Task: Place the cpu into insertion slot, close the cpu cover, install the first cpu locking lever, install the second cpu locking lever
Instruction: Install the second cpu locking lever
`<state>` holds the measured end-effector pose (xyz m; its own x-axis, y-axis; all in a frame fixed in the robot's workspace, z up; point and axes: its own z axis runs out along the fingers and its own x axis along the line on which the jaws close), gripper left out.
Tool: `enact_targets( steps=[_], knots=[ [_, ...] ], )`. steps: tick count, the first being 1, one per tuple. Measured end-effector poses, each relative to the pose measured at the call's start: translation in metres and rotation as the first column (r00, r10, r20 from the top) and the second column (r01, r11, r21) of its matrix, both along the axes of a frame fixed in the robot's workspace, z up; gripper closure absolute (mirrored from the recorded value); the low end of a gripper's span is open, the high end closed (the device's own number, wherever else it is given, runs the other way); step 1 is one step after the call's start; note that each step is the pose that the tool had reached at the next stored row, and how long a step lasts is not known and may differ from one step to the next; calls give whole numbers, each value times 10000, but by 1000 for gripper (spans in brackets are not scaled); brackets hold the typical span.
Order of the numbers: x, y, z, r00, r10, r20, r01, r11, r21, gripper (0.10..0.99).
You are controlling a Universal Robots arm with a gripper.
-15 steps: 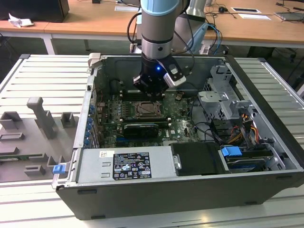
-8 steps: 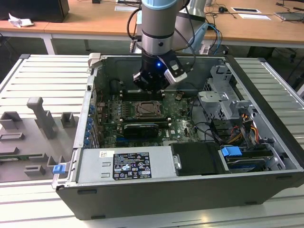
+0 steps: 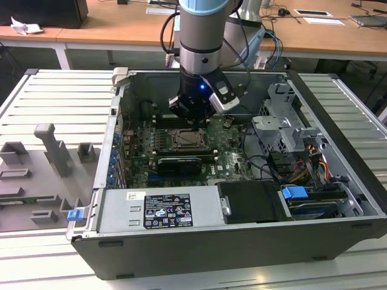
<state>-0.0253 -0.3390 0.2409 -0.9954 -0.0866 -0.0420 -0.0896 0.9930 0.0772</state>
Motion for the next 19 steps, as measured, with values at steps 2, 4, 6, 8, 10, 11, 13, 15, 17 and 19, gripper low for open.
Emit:
enact_targets(
  steps=[2,4,6,8,10,11,13,15,17,19],
  knots=[
    [-1,-47,-1,10000,0,-12,0,10000,34,980],
    [-3,-120,-3,10000,0,-12,0,10000,51,980],
    [-3,-169,-7,10000,1,-13,-1,10000,49,980],
    [-3,-203,-18,10000,-86,-12,86,10000,51,980],
    [-3,-257,-27,9999,-147,-17,148,9999,51,980],
    [-4,-289,-29,9999,-148,-17,148,9999,54,980],
    [-14,-323,-31,9999,-150,-17,150,9999,64,980],
    [-52,-326,-31,9999,-147,-17,148,9999,83,980],
    [-104,-329,-31,9999,-148,-18,148,9998,113,980],
    [-179,-330,-35,9999,-147,-17,147,9998,129,980]
  ],
)
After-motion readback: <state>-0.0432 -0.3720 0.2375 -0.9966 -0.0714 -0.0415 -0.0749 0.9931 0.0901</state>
